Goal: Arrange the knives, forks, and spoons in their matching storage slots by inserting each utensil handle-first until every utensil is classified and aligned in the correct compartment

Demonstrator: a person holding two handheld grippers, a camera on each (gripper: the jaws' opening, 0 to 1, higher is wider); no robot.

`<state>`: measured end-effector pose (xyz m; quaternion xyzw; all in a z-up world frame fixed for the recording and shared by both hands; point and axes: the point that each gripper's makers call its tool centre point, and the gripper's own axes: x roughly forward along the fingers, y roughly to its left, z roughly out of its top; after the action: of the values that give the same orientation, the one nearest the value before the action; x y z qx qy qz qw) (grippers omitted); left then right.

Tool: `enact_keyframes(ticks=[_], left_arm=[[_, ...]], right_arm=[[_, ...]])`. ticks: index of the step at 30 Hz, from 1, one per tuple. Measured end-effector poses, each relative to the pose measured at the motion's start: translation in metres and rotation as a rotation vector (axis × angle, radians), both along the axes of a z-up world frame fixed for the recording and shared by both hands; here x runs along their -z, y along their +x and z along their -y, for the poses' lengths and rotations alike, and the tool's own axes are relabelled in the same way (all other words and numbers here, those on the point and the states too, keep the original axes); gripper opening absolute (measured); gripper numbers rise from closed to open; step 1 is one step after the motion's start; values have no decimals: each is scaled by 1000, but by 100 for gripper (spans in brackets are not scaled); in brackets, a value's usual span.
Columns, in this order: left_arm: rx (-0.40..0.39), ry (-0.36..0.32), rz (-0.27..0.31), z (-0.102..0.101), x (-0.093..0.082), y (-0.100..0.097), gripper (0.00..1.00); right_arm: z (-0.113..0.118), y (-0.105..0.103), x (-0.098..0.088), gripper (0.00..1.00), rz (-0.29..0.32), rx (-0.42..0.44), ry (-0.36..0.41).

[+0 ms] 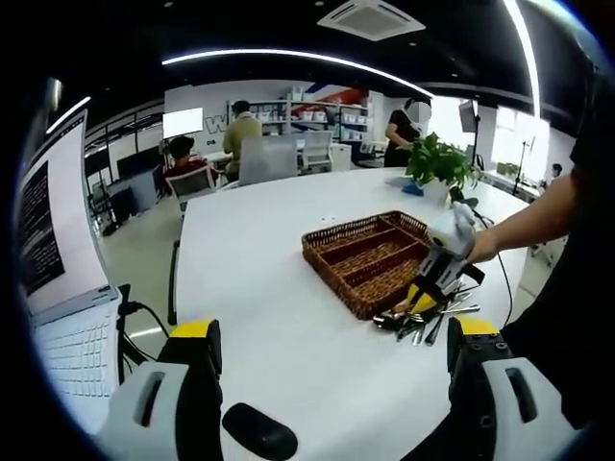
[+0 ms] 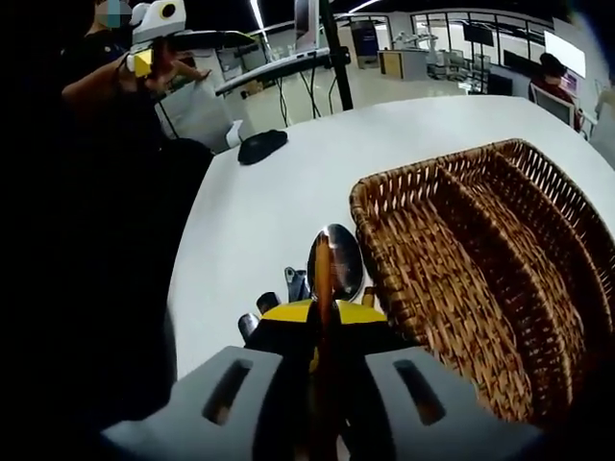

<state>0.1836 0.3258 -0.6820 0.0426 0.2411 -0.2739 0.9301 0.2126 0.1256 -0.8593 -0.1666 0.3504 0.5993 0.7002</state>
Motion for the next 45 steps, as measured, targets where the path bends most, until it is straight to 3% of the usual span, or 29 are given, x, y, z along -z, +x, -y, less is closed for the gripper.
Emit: enact_keyframes(ticks=[8,25,29,37,41,45], left_arm=[[-3,5,3,-3,0,-1,100],[18,-19,21,7,-3,8,100],[24,-26,30,12,-3,13,100],[51,-3,45,23,-3,22,100],[61,0,59,28,-7,25,100],[59,-48,59,32,-12,30,100]], right_arm=[[1,0,-4,7,-7,16,-31],[4,14,-51,6,-9,144,-5],[11,23,-67,6,44,198,-6],[37,41,-86,6,5,428,0],[51,45,-91,6,3,499,-21],[63,48,-104,5,-10,574,-16]])
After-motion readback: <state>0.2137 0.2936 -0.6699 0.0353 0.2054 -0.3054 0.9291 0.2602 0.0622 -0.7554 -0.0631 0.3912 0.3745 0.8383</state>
